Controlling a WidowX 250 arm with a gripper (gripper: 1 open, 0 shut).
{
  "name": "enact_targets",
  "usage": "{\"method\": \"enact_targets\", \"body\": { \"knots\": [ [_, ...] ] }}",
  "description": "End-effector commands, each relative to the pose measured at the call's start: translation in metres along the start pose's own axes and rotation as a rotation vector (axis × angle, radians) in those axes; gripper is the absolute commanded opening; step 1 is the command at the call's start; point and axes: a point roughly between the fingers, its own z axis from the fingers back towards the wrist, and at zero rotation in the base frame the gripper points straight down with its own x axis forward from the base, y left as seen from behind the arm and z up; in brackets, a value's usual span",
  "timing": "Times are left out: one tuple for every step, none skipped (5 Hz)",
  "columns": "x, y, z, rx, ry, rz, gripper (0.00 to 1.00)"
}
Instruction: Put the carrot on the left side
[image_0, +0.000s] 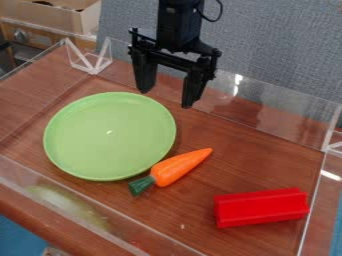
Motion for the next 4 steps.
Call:
{"method": "enact_targets", "body": {
  "knots": [
    [-0.003, 0.001, -0.012, 0.012, 0.035, -0.096, 1.00],
    [-0.009, -0.003, -0.026, 0.025, 0.071, -0.219, 1.00],
    [-0.017, -0.012, -0.044, 0.029, 0.106, -0.233, 1.00],
    [-0.021, -0.019, -0.060, 0.030, 0.140, -0.227, 1.00]
  ]
}}
